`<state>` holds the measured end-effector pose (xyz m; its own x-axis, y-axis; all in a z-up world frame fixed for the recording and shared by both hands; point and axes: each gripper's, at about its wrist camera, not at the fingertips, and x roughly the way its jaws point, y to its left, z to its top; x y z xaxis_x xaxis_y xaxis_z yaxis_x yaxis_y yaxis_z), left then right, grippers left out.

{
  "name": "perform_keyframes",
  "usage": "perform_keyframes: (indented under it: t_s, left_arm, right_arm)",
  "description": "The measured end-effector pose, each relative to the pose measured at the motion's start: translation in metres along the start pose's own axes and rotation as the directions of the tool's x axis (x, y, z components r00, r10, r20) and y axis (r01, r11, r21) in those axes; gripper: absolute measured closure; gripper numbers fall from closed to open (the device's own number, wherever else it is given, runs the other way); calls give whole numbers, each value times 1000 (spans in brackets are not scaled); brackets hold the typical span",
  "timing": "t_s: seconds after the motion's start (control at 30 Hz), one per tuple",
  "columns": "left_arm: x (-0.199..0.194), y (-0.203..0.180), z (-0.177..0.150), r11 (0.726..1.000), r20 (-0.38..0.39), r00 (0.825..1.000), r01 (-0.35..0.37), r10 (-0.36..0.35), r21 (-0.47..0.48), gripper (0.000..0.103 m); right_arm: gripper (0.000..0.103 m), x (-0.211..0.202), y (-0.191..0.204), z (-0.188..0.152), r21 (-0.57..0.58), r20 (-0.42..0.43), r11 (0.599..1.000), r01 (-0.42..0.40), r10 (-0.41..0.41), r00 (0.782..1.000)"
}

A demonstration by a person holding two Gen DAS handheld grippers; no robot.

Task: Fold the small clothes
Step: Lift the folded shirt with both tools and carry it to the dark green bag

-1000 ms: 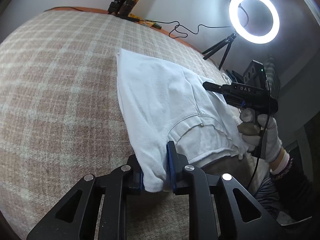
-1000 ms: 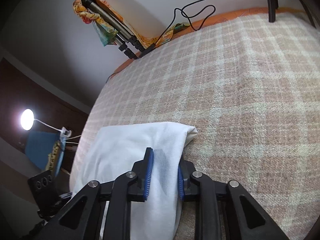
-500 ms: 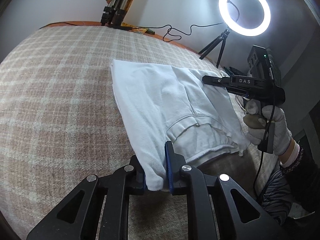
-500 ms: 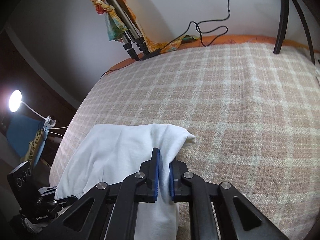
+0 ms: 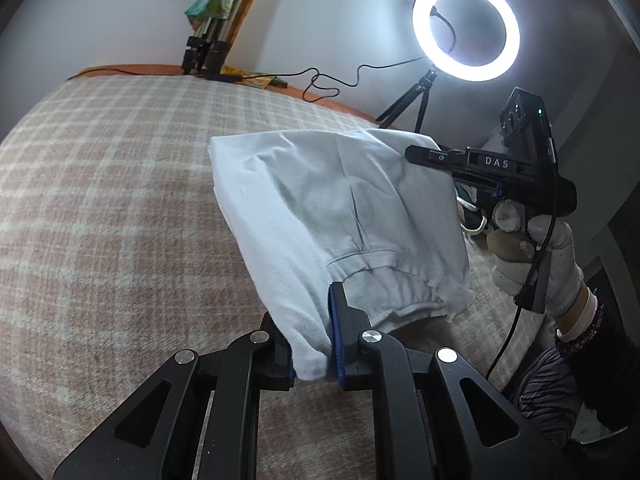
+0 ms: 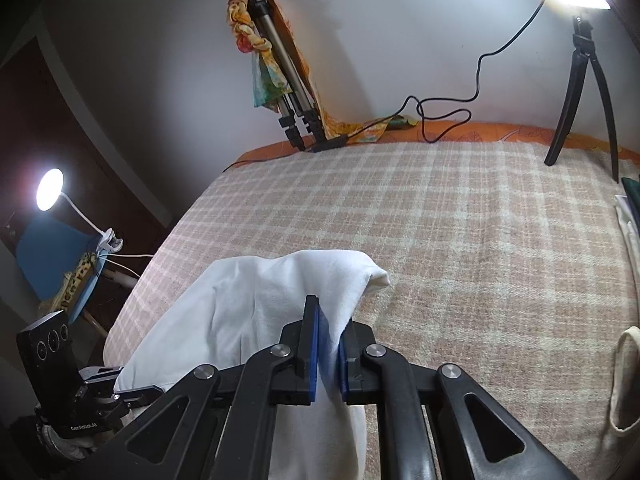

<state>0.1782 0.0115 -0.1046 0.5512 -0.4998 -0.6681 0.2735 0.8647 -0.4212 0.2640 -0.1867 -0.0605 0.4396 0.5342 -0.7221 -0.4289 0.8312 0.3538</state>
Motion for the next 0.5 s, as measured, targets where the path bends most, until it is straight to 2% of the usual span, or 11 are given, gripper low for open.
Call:
perform_keyframes:
  t_s: [0.17,0.33,0.37,0.5]
  left_arm:
    - [13,11,0,999,-23,1000,-4,3,-41,92]
    - [9,-4,14,1000,6,1000,21,-21,10,92]
    - [8,-8,17,999,14,1000,25,-25,20,92]
    - [9,-25,30,998,32,998,43,-45,54,92]
  right_arm:
    - [98,-7,-11,-1,24,0,1000,19,-19,1000]
    - [98,-17,-6,3,0,20,999,32,-32,999]
    - [98,-21,-5,6,3,-2,999,42,-42,999]
    - [98,-42,-4,22,4,47,999,42,-42,998]
